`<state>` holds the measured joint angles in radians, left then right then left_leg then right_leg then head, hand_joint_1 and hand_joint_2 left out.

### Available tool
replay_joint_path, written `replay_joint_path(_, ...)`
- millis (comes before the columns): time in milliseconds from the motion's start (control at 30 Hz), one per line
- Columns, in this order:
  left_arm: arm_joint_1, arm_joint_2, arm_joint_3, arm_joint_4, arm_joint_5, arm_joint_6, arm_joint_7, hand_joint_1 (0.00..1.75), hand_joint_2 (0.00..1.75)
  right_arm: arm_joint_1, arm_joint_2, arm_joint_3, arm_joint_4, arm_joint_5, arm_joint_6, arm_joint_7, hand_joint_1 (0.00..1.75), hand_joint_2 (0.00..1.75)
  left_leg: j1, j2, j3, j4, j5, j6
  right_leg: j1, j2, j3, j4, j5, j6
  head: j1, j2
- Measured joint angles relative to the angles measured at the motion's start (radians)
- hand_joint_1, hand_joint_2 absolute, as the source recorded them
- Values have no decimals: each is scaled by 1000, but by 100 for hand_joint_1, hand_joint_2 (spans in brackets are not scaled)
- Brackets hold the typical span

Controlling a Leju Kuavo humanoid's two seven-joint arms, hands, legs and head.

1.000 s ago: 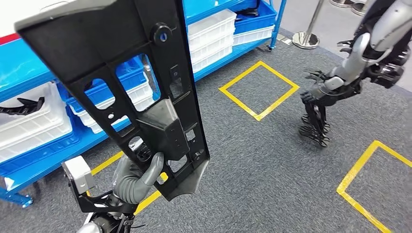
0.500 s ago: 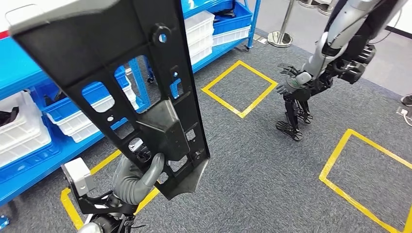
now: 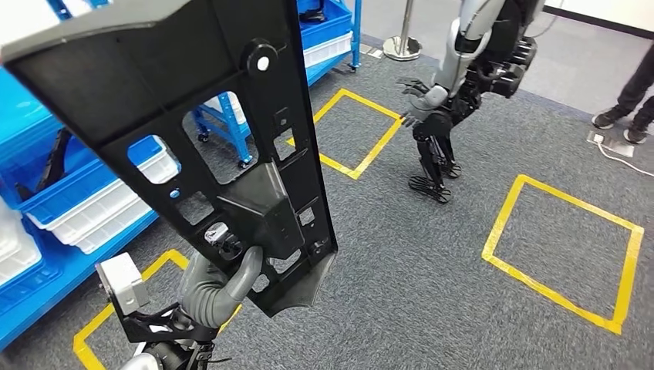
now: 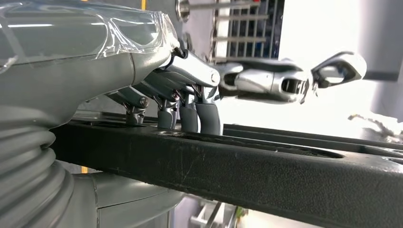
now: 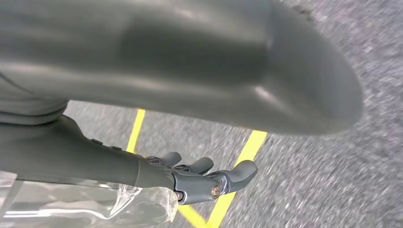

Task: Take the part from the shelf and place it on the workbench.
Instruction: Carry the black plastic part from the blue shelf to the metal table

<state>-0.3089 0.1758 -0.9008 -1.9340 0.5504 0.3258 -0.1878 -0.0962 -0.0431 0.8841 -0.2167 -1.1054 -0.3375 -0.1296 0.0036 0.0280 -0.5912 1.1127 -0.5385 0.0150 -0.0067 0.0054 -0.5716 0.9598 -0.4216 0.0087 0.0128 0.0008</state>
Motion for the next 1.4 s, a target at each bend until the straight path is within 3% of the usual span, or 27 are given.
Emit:
replay_joint_path(67,2,0,0,0,3,-4,-2,175,175,0,0,-13,0,-22,4,-47,0,0,0,-14,-62,131,-48,-1,1,20,-2,0,2,-4,-1,0)
replay_joint_path(100,2,0,0,0,3,-5,-3,175,175,0,0,-21,0,-30,3,-63,0,0,0,-16,-73,152,-46,-1,2,32,-2,1,2,-5,-1,0)
replay_joint_path(133,2,0,0,0,3,-5,-4,175,175,0,0,-27,0,-30,2,-65,0,0,0,-19,-62,128,-23,1,2,44,-1,1,2,-5,-1,0)
replay_joint_path(233,0,0,1,0,2,-6,-6,175,175,-1,0,-39,2,0,-9,-21,0,0,1,-61,35,-84,79,14,4,75,1,3,3,-2,-1,0)
replay_joint_path(300,-1,0,1,0,1,-6,-7,175,175,-1,-1,-40,2,17,-16,0,0,0,0,-85,63,-153,98,19,4,91,-5,4,6,6,-1,0)
replay_joint_path(367,-1,0,2,0,0,-5,-9,175,175,1,-5,-40,4,29,-19,16,0,0,0,-75,63,-161,100,24,2,104,-12,3,10,17,-1,0)
replay_joint_path(433,0,0,5,0,-1,-3,-12,175,175,4,-8,-40,5,49,-20,50,0,0,3,-60,67,-169,105,34,3,79,-25,30,-8,27,1,0)
replay_joint_path(500,5,0,10,0,-3,1,-20,175,175,2,-8,-36,5,75,-20,97,0,0,3,-40,71,-172,108,42,2,32,-74,133,-66,34,3,0)
replay_joint_path(567,15,0,14,0,-7,7,-31,175,175,0,-7,-28,5,101,-17,142,0,0,1,-18,71,-172,106,44,-3,13,-135,259,-117,41,4,0)
replay_joint_path(600,21,0,15,0,-10,10,-35,175,175,-1,-6,-22,5,111,-14,161,0,0,1,-7,71,-172,105,44,-6,11,-148,285,-119,43,4,0)
replay_joint_path(667,31,0,16,0,-17,17,-39,175,175,0,-5,-10,5,130,-8,191,0,0,2,10,72,-171,102,41,-11,4,-120,231,-78,46,4,0)
replay_joint_path(733,37,0,17,0,-28,28,-39,175,175,-1,-2,0,5,145,-5,203,0,0,1,24,77,-172,98,34,-11,-25,-44,89,-24,45,4,0)
replay_joint_path(800,39,1,20,-3,-44,45,-30,175,175,-3,4,9,5,157,-4,202,0,0,-3,36,81,-172,93,24,-6,-51,-1,6,-4,39,3,0)
replay_joint_path(867,46,7,27,-13,-66,66,-11,175,175,-4,9,21,5,175,-5,198,0,0,-5,46,84,-172,91,14,-1,-45,-2,3,-5,30,2,0)
replay_joint_path(933,53,17,39,-28,-82,85,9,175,175,-4,13,35,5,192,-7,190,0,0,-4,48,81,-151,69,3,-1,-30,-3,2,-2,18,1,0)
replay_joint_path(1000,55,28,50,-43,-88,96,22,175,175,-5,17,48,5,204,-11,177,0,0,-2,22,48,-60,13,-4,-3,-17,-2,-1,1,6,0,0)
replay_joint_path(1067,56,38,58,-52,-90,102,31,175,175,-6,19,59,5,215,-13,161,0,0,0,-8,-14,83,-50,-6,-2,-1,-3,-1,2,0,-2,0)
replay_joint_path(1100,56,42,62,-53,-89,104,33,175,175,-7,20,65,5,219,-13,154,0,0,0,-14,-41,138,-68,-6,-1,9,-4,0,3,-2,-2,0)
replay_joint_path(1133,57,46,65,-55,-89,105,35,175,175,-7,21,71,5,223,-13,149,0,0,0,-17,-52,157,-66,-6,0,20,-4,0,3,-3,-2,0)
replay_joint_path(1167,57,49,67,-58,-89,106,35,175,175,-6,22,77,5,226,-13,145,0,0,0,-19,-45,136,-45,-4,0,31,-3,0,3,-3,-2,0)
replay_joint_path(1267,54,56,72,-69,-88,107,35,175,175,-7,26,94,5,239,-12,141,0,0,4,-51,47,-76,63,2,1,64,1,2,5,1,-2,0)
replay_joint_path(1333,52,59,73,-74,-87,109,35,175,175,-9,27,104,5,245,-12,141,0,0,5,-78,75,-152,85,6,1,81,-5,4,9,8,-2,0)
replay_joint_path(1400,50,60,73,-78,-86,110,36,175,175,-7,27,112,5,247,-11,141,0,0,2,-76,76,-160,84,13,-1,96,-13,2,15,19,-2,0)
